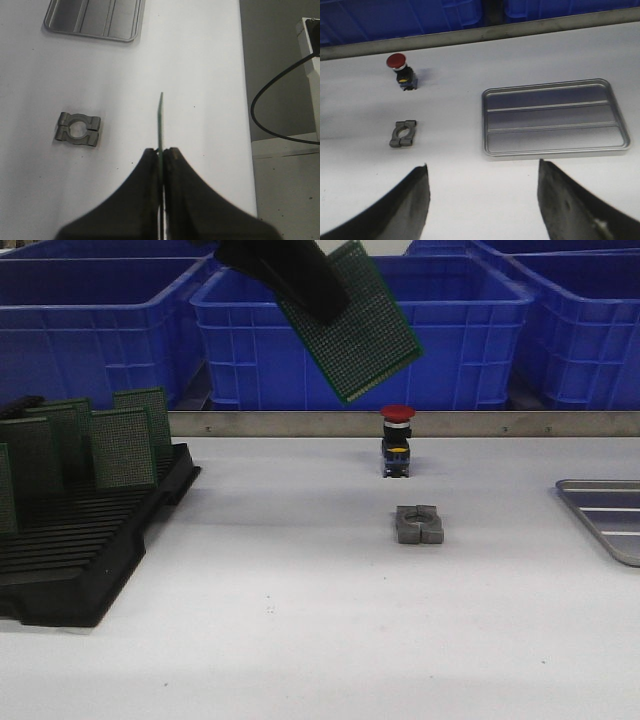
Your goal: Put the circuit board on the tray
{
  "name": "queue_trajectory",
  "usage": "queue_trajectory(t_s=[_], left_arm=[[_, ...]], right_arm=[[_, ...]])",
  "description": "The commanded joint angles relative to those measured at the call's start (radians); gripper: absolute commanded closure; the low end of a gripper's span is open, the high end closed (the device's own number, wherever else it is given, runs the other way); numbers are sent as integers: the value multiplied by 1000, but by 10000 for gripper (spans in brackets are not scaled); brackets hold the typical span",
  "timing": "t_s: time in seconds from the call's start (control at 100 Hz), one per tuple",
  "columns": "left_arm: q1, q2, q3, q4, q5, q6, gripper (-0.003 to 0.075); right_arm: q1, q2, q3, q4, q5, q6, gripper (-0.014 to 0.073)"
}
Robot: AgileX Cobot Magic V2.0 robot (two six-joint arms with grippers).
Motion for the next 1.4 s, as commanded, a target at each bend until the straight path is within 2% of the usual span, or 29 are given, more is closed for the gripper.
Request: queue_trajectory(t_s=[0.0,0.18,0.29,0.51,0.59,0.8,1.39], left_arm=[[-9,-53,-29,-66,51,-8,738],[-9,-53,-29,-66,51,-8,738],[-9,-53,-29,-66,51,-8,738],[-9,-53,-29,-66,51,-8,738],[-9,-53,-29,-66,51,-8,738],[-9,-53,-29,-68,51,-8,738],[-9,-53,-29,-70,51,-8,738]], right_arm=[[3,62,-46,98,-78,-128,96],[3,221,-99,408,-41,-526,96],[3,348,-144,599,32,-790,96],[3,563,-233,863,236,-1289,96],[3,625,-256,925,275,-1381,96],[5,770,-323,1012,352,-1497,96],[198,1040,-513,1013,334,-1522,96]])
